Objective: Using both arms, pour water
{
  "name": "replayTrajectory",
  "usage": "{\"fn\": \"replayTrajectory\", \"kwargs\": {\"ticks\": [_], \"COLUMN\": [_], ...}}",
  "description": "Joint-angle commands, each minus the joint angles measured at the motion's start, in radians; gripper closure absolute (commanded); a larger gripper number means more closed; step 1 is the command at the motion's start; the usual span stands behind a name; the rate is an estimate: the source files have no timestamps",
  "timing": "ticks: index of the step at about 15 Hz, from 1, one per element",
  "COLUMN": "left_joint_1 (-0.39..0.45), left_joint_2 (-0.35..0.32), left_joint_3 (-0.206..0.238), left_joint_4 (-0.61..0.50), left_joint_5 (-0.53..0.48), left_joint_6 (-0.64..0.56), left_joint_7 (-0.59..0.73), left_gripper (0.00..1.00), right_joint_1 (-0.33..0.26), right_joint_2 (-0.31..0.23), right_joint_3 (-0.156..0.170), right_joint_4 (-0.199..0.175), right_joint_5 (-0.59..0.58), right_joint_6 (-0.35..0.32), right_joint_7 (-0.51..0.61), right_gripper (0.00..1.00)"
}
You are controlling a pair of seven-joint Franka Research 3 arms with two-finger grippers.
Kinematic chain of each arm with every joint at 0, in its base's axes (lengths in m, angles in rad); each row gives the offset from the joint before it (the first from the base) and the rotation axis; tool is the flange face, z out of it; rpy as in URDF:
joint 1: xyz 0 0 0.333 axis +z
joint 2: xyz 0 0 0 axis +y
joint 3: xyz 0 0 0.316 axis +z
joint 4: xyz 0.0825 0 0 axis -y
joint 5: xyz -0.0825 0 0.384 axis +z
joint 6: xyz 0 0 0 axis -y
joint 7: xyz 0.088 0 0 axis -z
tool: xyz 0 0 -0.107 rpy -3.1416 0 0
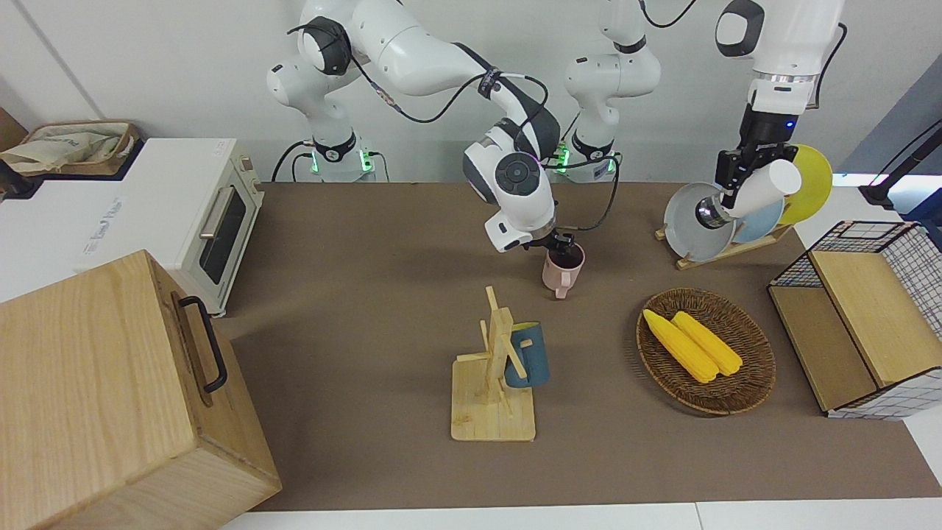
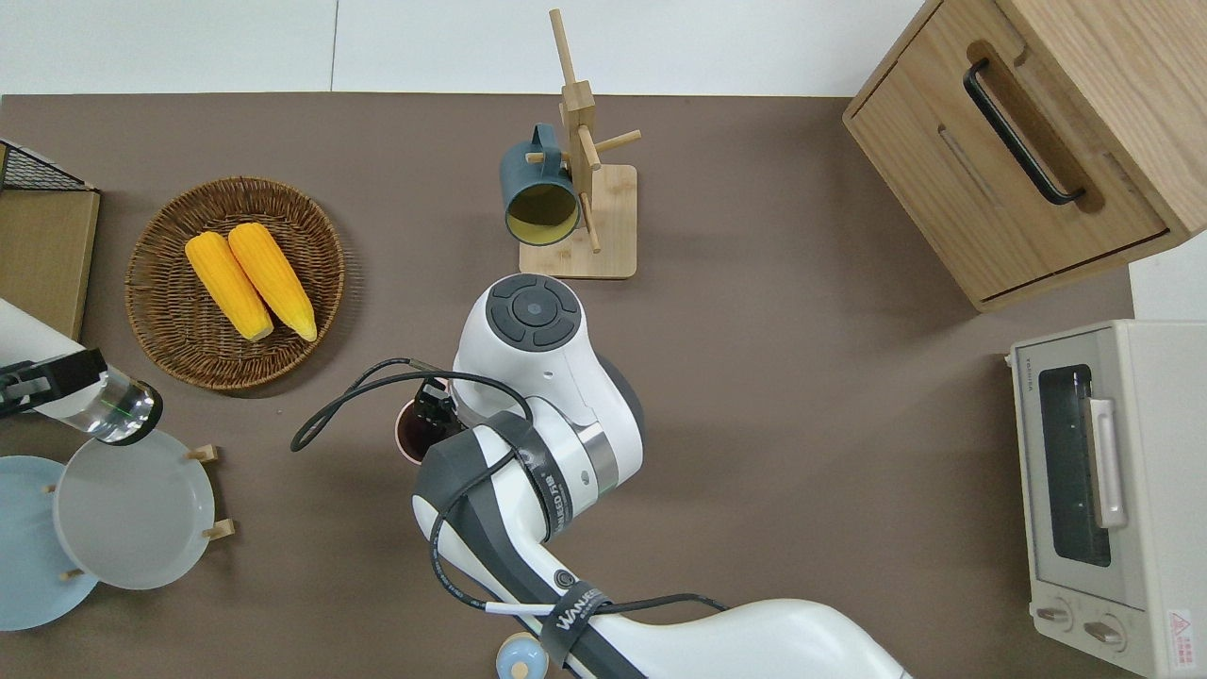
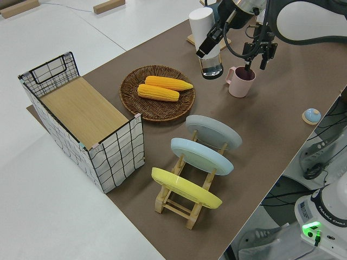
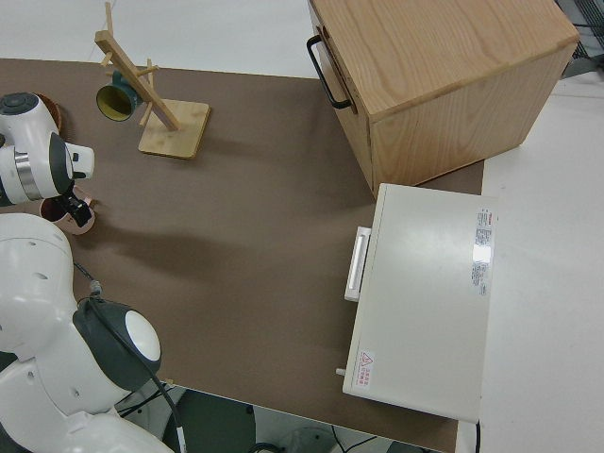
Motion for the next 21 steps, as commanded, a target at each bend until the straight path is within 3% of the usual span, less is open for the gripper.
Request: {"fn": "replayTrajectory", "kwargs": {"ticks": [1,5,8,10,15,19,21], "left_joint_1": [0.001,-0.012,-0.019,-0.051,-0.141,-0.212,-0.235], "left_joint_2": [-0.09,-0.094,-0.108,-0.108,-0.104,-0.102,-0.102], "left_joint_3": [-0.031,-0.081,-0.142,-0.149,-0.149,-0.149,-0.15], "left_joint_4": [-0.101,-0.142,-0.188,-0.203,-0.233,-0.257,-0.269], "left_joint_5": [0.033,0.022,0.019,-0.009,-0.094,-0.141,-0.142], "left_joint_6": [0.048,0.047,0.05,0.048,0.053,0.056,0.058], "left_joint_7": [-0.027,-0.035,-0.087,-0.088,-0.079,-0.073,-0.073], "left_gripper": [1.0,1.0,1.0,1.0,1.0,1.0,1.0], "right_joint_1": [-0.015,-0.035,-0.102,-0.148,-0.259,-0.407,-0.446], "right_joint_2": [-0.084,-0.166,-0.251,-0.303,-0.4,-0.479,-0.51], "right_joint_3": [-0.004,-0.022,-0.027,-0.028,-0.028,-0.03,-0.047], "right_joint_4": [-0.005,-0.007,-0.005,-0.005,-0.005,-0.005,-0.007], "right_joint_5": [-0.024,-0.073,-0.104,-0.113,-0.208,-0.266,-0.294], "right_joint_6": [-0.061,-0.121,-0.196,-0.263,-0.363,-0.458,-0.478], "right_joint_7": [-0.008,-0.011,-0.046,-0.11,-0.299,-0.578,-0.658], "right_gripper": [0.015,0.013,0.013,0.013,0.013,0.013,0.013]}}
